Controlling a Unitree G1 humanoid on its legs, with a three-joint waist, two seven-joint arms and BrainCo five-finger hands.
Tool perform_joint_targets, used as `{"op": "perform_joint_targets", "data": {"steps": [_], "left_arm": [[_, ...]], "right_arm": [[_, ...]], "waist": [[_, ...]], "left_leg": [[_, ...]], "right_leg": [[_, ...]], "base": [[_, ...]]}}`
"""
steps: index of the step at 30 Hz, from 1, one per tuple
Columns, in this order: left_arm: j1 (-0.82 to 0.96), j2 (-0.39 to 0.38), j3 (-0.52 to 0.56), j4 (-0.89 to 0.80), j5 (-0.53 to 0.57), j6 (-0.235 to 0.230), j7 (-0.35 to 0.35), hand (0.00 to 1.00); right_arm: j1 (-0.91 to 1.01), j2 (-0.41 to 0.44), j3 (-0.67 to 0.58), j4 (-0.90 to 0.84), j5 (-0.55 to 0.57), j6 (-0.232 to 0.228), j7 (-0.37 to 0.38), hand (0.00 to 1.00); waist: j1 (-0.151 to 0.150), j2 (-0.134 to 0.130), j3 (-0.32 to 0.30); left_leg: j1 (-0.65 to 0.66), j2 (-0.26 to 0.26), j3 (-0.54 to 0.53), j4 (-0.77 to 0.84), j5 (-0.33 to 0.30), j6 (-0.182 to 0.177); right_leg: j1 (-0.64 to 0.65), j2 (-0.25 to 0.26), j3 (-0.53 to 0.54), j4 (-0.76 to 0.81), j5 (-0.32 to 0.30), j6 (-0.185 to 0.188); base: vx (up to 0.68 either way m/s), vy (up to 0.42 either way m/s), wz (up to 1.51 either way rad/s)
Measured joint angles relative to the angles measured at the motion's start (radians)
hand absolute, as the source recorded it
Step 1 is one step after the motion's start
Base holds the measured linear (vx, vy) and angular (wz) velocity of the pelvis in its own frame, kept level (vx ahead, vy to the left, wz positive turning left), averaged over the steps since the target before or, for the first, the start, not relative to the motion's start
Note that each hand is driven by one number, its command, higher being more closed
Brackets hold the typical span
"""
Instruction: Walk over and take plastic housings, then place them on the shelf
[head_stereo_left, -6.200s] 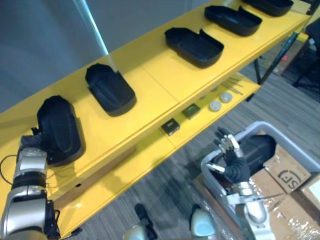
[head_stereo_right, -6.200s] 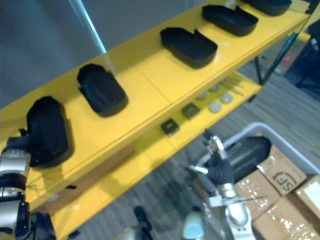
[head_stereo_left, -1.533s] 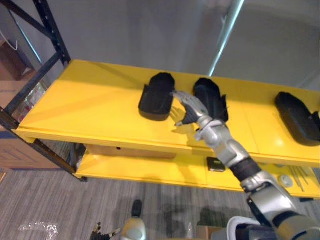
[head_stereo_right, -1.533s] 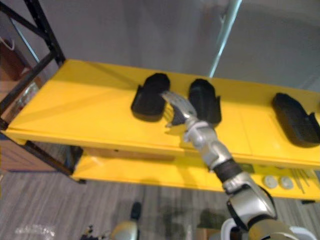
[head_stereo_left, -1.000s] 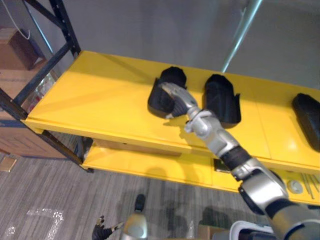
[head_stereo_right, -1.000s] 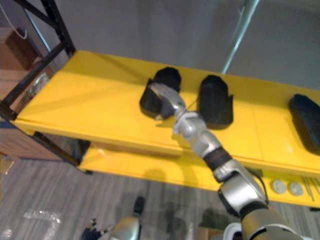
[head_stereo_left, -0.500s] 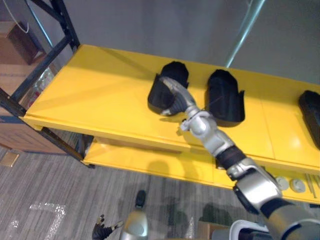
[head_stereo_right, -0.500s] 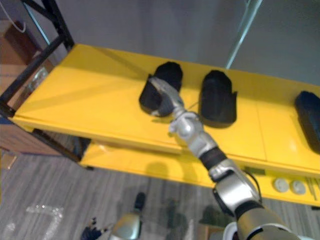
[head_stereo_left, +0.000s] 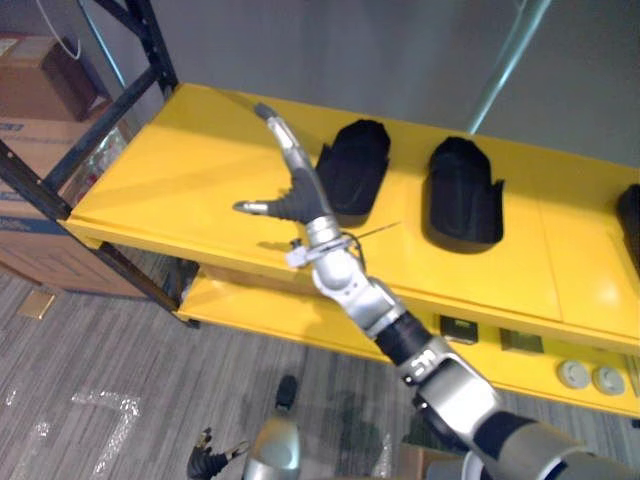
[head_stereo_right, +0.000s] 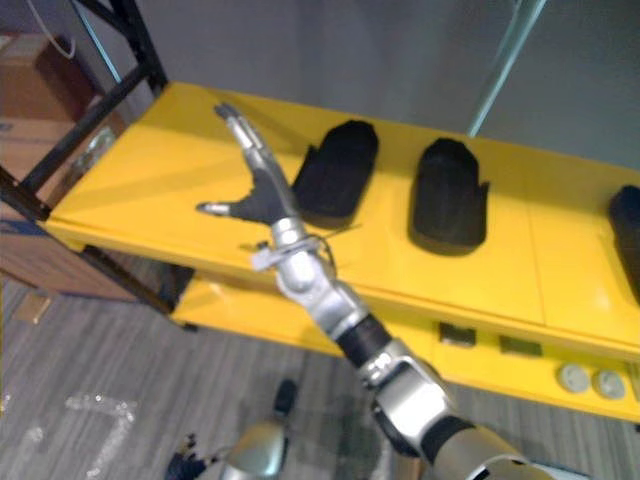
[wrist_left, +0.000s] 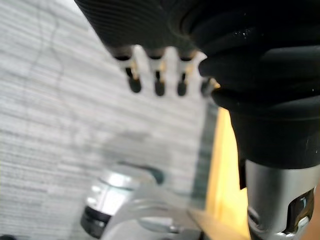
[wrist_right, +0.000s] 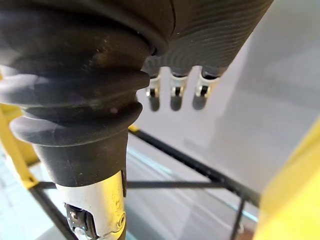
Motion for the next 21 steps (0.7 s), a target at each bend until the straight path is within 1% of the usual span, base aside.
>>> {"op": "perform_joint_targets", "data": {"steps": [1,4,6,7,9,11,12,14,16,17,21], "left_arm": [[-0.001,-0.001,-0.002,-0.001,-0.003,-0.001,0.000,0.00],[-0.001,0.000,-0.009,-0.002,-0.011,-0.002,-0.001,0.00],[-0.001,-0.001,-0.011,-0.004,-0.029,-0.002,-0.002,0.00],[-0.001,-0.001,-0.018,-0.008,-0.034,-0.004,-0.002,0.00],[-0.002,0.000,-0.029,-0.008,-0.040,-0.014,0.000,0.00],[-0.001,0.000,-0.038,-0.008,-0.042,-0.030,0.006,0.00],[-0.002,0.000,-0.039,-0.008,-0.042,-0.034,0.009,0.00],[-0.002,-0.001,-0.042,-0.009,-0.042,-0.038,0.017,0.00],[-0.002,-0.001,-0.043,-0.009,-0.042,-0.038,0.019,0.00],[-0.002,0.000,-0.043,-0.009,-0.042,-0.037,0.020,0.00],[-0.002,0.001,-0.044,-0.010,-0.042,-0.037,0.025,0.00]], "right_arm": [[0.002,0.007,-0.001,0.004,0.011,0.025,-0.001,0.00],[0.002,0.020,0.002,0.042,0.017,0.078,-0.010,0.00],[0.002,0.020,0.001,0.063,0.016,0.100,-0.026,0.00],[0.002,0.020,-0.001,0.083,0.005,0.130,-0.048,0.00],[0.002,0.020,-0.005,0.095,-0.022,0.158,-0.071,0.00],[0.002,0.018,-0.032,0.114,-0.075,0.187,-0.115,0.00],[0.002,0.016,-0.040,0.117,-0.080,0.194,-0.128,0.00],[0.002,0.001,-0.086,0.117,-0.101,0.214,-0.179,0.00],[0.000,-0.025,-0.117,0.117,-0.101,0.231,-0.204,0.00],[-0.001,-0.042,-0.136,0.117,-0.101,0.232,-0.220,0.00],[-0.022,-0.077,-0.159,0.117,-0.098,0.232,-0.240,0.00]], "waist": [[-0.001,0.003,0.008],[0.001,0.012,0.030],[0.001,0.019,0.038],[0.000,0.024,0.049],[-0.001,0.028,0.062],[-0.001,0.030,0.064],[-0.001,0.030,0.064],[-0.003,0.030,0.064],[-0.006,0.030,0.064],[-0.009,0.030,0.064],[-0.019,0.030,0.064]], "left_leg": [[-0.002,-0.003,-0.006,0.000,0.000,0.000],[-0.015,-0.003,-0.009,0.000,0.003,-0.004],[-0.030,-0.001,-0.016,0.001,0.008,-0.007],[-0.036,-0.001,-0.025,0.005,0.018,-0.009],[-0.036,-0.003,-0.027,0.005,0.018,-0.009],[-0.035,-0.007,-0.029,0.005,0.018,-0.010],[-0.034,-0.007,-0.029,0.005,0.018,-0.010],[-0.036,-0.005,-0.027,0.004,0.018,-0.010],[-0.034,-0.003,-0.025,0.005,0.018,-0.010],[-0.034,-0.001,-0.023,0.005,0.018,-0.010],[-0.029,0.006,0.002,0.005,0.018,-0.010]], "right_leg": [[-0.002,-0.004,-0.008,0.011,-0.007,0.003],[-0.023,-0.010,-0.013,0.045,-0.025,0.002],[-0.040,-0.011,-0.017,0.065,-0.033,0.000],[-0.050,-0.013,-0.019,0.085,-0.041,-0.001],[-0.055,-0.020,-0.021,0.106,-0.052,-0.001],[-0.060,-0.030,-0.023,0.128,-0.068,0.000],[-0.061,-0.032,-0.023,0.134,-0.072,-0.001],[-0.069,-0.036,-0.021,0.143,-0.081,-0.003],[-0.070,-0.035,-0.018,0.145,-0.082,-0.003],[-0.072,-0.035,-0.016,0.147,-0.082,-0.003],[-0.087,-0.036,0.011,0.155,-0.081,-0.004]], "base": [[-0.01,0.004,0.16],[-0.03,-0.005,0.10],[-0.01,-0.018,0.08],[0.01,-0.025,0.08],[0.00,-0.024,0.06],[-0.01,-0.026,0.05],[-0.01,-0.031,0.02],[-0.04,-0.033,-0.02],[-0.04,-0.029,-0.04],[-0.04,-0.020,-0.05],[-0.04,-0.006,-0.16]]}}
